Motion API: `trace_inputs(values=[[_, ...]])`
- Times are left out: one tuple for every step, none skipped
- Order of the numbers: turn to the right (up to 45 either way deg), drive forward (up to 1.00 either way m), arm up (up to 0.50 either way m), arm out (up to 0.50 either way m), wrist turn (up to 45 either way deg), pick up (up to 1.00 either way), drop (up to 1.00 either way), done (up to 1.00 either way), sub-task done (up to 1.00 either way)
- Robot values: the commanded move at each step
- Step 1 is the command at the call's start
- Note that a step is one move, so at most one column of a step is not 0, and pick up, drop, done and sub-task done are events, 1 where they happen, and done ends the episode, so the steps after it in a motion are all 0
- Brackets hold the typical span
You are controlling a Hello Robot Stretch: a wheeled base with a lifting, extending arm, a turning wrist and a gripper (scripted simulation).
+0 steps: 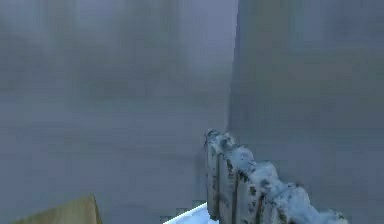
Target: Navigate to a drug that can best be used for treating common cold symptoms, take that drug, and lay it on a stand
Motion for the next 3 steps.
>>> trace_inputs(values=[[0.0, 0.60, 0.00, 0.00, 0.0, 0.00, 0.00, 0.00, 0.00], [-45.0, 0.00, 0.00, 0.00, 0.0, 0.00, 0.00, 0.00, 0.00], [-15.0, 0.00, 0.00, 0.00, 0.0, 0.00, 0.00, 0.00, 0.00]])
